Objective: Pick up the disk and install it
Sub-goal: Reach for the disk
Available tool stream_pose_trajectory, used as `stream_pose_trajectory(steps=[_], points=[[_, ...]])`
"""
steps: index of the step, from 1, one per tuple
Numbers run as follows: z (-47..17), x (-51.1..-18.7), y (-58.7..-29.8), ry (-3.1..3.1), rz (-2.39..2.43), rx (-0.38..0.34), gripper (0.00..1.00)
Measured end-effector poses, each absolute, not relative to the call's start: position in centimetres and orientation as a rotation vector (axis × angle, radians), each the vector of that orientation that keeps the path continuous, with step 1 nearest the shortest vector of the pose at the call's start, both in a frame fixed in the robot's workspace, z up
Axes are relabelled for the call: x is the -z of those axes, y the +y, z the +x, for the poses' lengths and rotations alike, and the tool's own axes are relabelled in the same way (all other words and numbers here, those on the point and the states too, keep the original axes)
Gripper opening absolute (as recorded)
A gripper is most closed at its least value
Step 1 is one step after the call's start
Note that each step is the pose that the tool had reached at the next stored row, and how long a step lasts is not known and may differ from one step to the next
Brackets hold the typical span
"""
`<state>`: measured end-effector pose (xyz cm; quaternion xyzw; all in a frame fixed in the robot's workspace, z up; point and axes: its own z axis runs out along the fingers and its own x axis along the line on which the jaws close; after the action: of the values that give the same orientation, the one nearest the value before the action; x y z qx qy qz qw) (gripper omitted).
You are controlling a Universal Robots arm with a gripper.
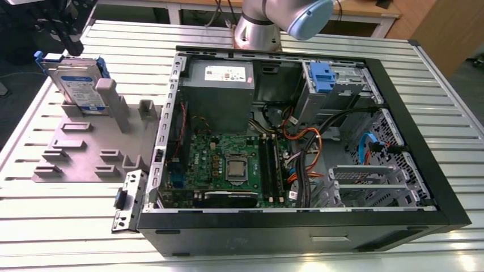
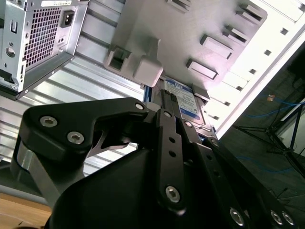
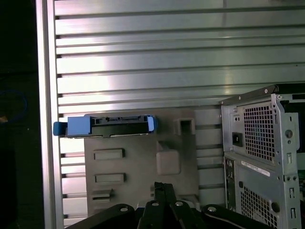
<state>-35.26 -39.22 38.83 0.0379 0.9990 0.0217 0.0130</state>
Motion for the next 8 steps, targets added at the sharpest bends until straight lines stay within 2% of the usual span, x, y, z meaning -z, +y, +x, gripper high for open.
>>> stream_pose_trajectory(steps=[8], points=[[-35.47,-38.83,-39.21,3.113,0.118,-0.068,0.11]])
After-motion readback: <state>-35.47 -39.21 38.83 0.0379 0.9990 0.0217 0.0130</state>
